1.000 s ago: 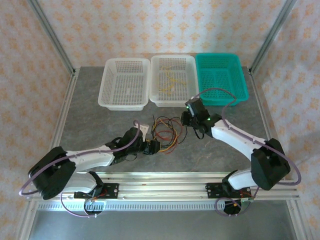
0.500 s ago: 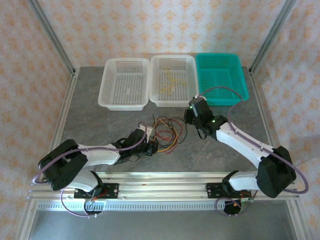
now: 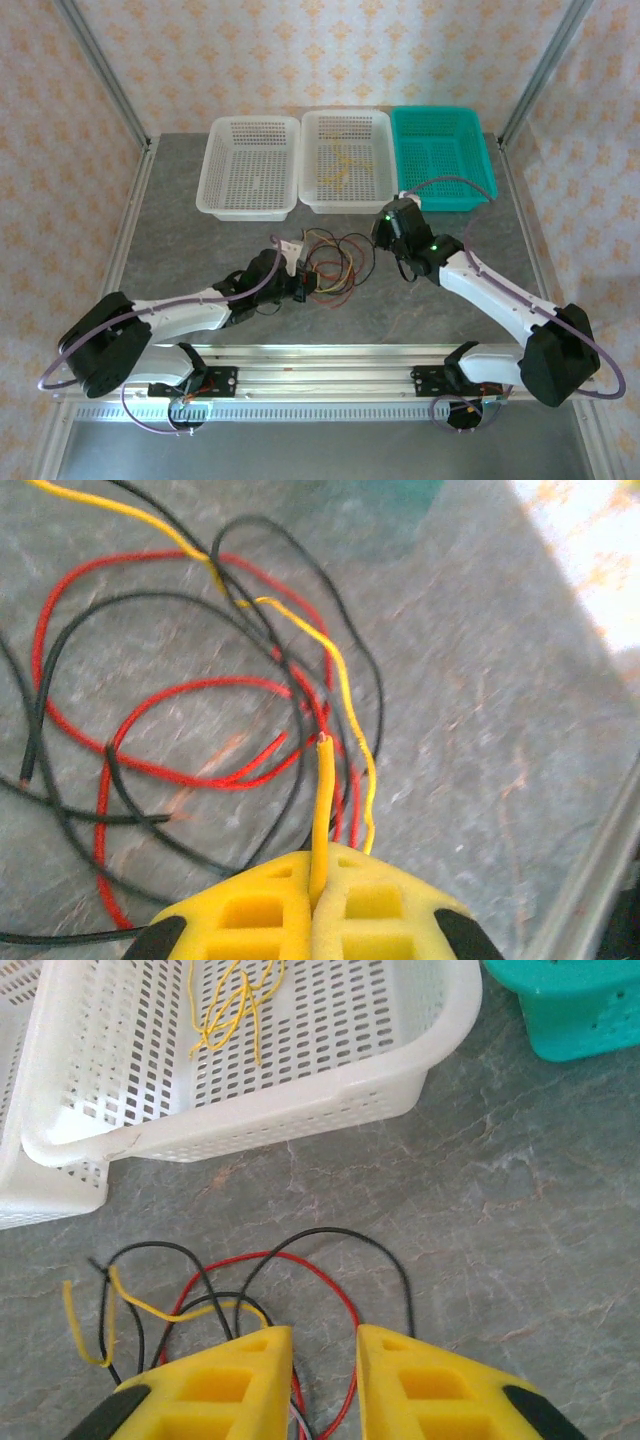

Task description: Untangle the cables

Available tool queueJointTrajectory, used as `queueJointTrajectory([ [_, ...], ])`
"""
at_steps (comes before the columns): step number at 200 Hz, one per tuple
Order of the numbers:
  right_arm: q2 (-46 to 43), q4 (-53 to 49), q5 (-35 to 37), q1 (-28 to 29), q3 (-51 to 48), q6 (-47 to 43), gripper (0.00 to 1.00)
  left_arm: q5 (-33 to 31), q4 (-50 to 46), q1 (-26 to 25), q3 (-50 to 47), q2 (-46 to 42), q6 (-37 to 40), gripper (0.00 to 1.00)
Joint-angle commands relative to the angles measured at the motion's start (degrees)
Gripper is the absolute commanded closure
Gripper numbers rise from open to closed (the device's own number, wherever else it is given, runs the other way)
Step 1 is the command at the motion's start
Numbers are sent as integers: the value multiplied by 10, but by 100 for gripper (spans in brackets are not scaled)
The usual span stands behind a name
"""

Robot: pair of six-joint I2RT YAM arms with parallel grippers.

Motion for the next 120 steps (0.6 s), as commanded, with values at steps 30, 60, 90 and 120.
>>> queueJointTrajectory([
  [30, 10, -17, -74, -2, 4, 64, 66, 86, 92, 33, -1, -37, -64, 100],
  [60, 15, -15, -106, -2, 6, 93, 60, 97, 112, 34, -5, -36, -70, 100],
  [90, 41, 0, -125, -2, -1, 116, 58, 105, 137, 35, -12, -29, -76, 100],
  [120, 88, 44, -155, -2, -4, 131, 60, 114, 156, 34, -19, -21, -79, 100],
])
